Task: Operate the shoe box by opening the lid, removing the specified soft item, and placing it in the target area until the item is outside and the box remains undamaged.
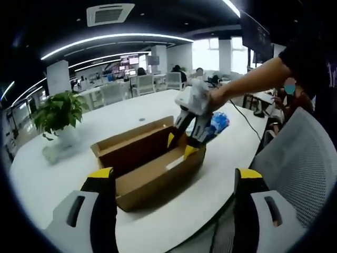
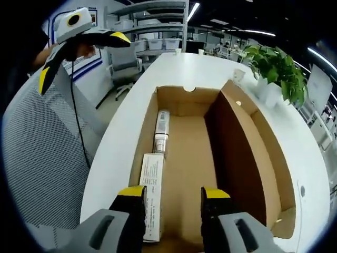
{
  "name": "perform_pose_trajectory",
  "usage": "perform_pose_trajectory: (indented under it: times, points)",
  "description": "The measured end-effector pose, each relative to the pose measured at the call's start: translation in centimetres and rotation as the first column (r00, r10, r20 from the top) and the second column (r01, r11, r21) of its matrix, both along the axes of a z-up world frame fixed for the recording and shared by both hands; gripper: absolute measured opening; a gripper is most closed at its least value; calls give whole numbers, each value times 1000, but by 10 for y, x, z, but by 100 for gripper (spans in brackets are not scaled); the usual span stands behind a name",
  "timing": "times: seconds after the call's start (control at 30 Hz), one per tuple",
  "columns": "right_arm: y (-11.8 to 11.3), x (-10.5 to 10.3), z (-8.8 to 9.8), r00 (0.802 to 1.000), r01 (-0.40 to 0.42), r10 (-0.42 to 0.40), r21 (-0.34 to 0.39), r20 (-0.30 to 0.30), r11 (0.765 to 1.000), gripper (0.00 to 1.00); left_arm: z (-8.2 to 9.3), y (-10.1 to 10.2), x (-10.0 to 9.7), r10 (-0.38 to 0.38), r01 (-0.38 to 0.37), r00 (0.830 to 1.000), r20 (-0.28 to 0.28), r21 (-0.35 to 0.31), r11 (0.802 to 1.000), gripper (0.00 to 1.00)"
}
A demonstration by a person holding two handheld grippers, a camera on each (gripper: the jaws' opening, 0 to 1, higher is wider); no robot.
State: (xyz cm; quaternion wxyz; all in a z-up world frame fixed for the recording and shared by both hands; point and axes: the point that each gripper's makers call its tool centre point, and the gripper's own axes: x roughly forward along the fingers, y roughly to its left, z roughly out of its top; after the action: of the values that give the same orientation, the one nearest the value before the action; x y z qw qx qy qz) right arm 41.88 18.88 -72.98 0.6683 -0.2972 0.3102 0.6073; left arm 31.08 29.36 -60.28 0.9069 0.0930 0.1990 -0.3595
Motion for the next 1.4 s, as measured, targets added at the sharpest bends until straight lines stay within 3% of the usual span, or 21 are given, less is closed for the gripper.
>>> perform_pose_trajectory:
  times: [0.23, 0.37, 0.43, 0.77, 1.0, 1.03, 1.17, 1.23, 1.4]
  points:
    - [-5, 13, 2, 999, 13, -12, -19, 48, 1000, 37, -2, 1, -8, 22, -22, 1000, -5, -14, 1000, 91]
    - [-6, 8, 2, 1000, 11, -10, -17, 24, 1000, 36, -1, 1, -6, 29, -29, 1000, 2, -20, 999, 90]
    - [-3, 1, 6, 1000, 4, -4, 19, -11, 1000, 36, -2, 1, -7, 30, -30, 1000, 0, -28, 999, 90]
    - [-15, -11, -4, 989, -87, 79, -56, -127, 995, 33, -2, 1, -7, 32, -32, 999, 0, -38, 999, 90]
    - [-20, -12, -2, 979, -197, 191, -111, -65, 974, 32, -4, 2, -6, 40, -41, 999, -7, -46, 998, 90]
    - [-21, -8, -1, 976, -217, 215, -124, -26, 968, 33, -4, 2, -6, 40, -40, 999, -6, -44, 998, 90]
    - [-30, 8, 0, 978, -190, 202, -186, 49, 964, 29, -4, 2, -6, 43, -43, 999, -5, -46, 998, 90]
    - [-26, 2, 5, 984, -179, 180, -129, -4, 975, 30, -4, 2, -6, 43, -44, 999, -6, -47, 998, 90]
    - [-26, -7, 10, 984, -164, 157, -82, -87, 983, 32, -3, 2, -6, 45, -45, 999, -4, -51, 998, 90]
